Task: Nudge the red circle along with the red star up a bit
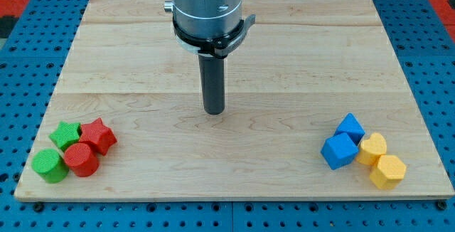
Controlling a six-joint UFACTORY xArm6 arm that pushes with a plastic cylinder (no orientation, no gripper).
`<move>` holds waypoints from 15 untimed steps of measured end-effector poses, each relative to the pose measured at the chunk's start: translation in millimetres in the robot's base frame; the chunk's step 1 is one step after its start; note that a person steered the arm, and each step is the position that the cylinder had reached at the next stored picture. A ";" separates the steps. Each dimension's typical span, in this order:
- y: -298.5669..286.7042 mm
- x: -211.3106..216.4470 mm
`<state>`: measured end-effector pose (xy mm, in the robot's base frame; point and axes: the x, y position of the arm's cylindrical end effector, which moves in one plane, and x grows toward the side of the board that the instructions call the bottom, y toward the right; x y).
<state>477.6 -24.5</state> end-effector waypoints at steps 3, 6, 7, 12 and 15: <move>-13.9 116.7; -101.6 139.7; -157.7 139.5; -166.5 139.6; -187.1 82.1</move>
<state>559.7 -211.6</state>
